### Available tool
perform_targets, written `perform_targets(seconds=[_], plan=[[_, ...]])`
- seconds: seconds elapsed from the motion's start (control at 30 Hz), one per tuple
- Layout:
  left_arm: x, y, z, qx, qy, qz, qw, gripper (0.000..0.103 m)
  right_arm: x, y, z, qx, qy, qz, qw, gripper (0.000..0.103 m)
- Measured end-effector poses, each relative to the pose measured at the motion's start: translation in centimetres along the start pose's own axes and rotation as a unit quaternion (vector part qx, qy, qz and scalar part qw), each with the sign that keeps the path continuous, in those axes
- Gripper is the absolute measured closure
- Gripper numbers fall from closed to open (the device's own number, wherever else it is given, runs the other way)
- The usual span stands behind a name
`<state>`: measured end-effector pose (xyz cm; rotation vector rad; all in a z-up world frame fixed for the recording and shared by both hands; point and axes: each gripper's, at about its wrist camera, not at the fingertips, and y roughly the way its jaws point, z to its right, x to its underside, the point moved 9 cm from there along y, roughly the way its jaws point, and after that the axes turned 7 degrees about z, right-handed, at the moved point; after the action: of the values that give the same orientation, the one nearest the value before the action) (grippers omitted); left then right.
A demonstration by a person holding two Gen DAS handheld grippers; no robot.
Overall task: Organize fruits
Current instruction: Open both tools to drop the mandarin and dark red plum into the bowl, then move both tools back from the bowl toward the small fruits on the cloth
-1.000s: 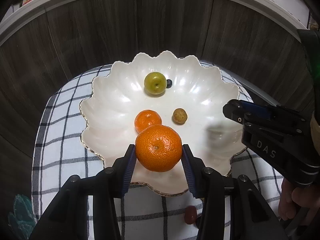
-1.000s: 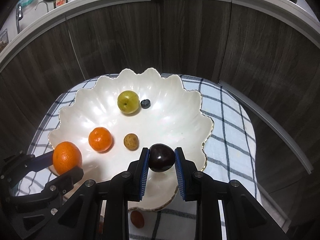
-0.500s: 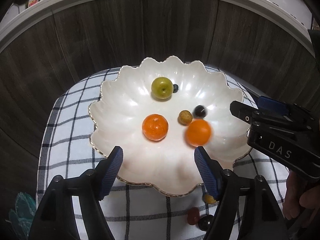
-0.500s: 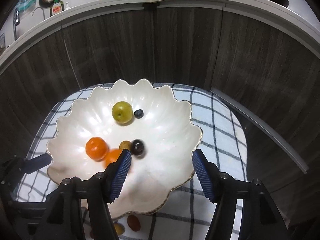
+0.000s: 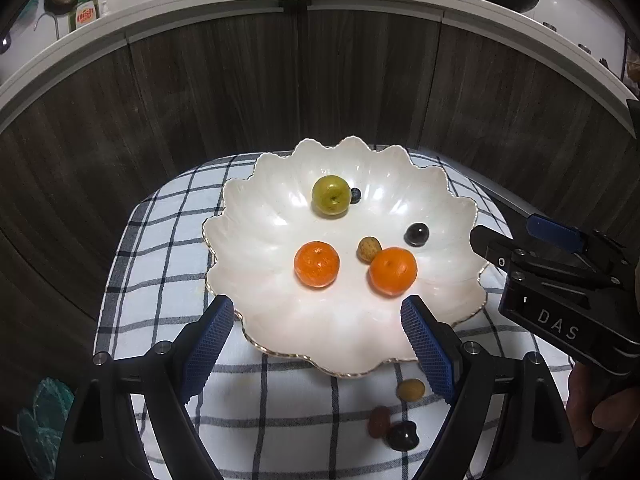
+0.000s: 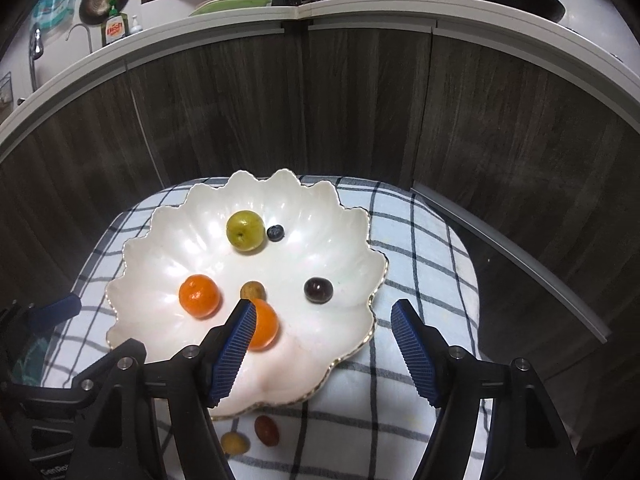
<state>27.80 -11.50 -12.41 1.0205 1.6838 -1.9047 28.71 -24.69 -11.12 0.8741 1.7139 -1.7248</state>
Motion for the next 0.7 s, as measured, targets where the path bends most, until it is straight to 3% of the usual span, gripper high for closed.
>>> perform_targets(seconds=[0.7], plan=[[2.1,-3.8,1.8,-0.005,-0.007,0.008,0.9999,0.017,1.8,-4.0,0.8,-0.002,-0.007,0.010,1.000,0.032]])
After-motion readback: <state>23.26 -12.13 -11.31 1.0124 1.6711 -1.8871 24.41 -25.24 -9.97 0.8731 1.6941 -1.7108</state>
